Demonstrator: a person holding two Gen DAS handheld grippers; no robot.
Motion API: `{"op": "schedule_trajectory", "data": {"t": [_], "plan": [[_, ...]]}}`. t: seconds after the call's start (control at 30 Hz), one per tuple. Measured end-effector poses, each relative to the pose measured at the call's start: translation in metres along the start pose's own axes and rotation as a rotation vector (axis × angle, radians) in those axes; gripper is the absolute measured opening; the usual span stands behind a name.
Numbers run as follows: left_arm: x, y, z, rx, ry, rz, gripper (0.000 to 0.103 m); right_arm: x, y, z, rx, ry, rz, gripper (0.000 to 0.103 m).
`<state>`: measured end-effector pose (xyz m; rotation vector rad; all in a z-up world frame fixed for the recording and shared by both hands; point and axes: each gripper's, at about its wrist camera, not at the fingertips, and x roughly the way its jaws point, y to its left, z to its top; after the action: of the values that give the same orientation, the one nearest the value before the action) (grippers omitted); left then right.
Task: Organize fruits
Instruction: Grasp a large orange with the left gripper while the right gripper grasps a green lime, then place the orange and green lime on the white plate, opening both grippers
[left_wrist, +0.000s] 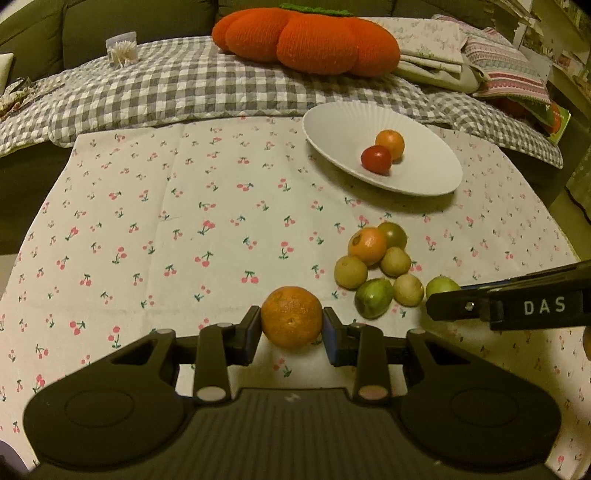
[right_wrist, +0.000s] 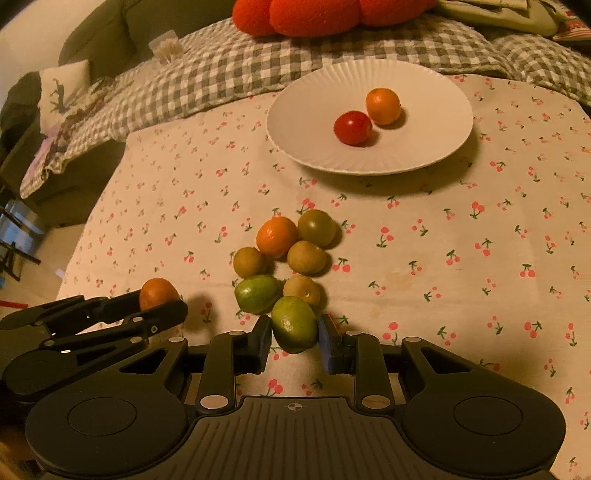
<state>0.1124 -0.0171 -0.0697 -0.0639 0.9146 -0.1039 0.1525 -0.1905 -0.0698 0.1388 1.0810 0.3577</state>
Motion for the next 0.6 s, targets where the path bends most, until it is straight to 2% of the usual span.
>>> {"op": "schedule_trajectory", "data": {"t": [0.37, 0.6], "plan": [[0.000, -0.012, 0.011, 0.024, -0.014, -0.008, 0.033, -0.018, -0.004, 0.012, 0.027, -0.049, 0.028, 0.025], [0.000, -0.021, 0.027, 0.060, -0.051, -0.003, 0.033, -0.035, -0.015, 0.029, 0.063, -0.105, 0.036, 0.026]]}}
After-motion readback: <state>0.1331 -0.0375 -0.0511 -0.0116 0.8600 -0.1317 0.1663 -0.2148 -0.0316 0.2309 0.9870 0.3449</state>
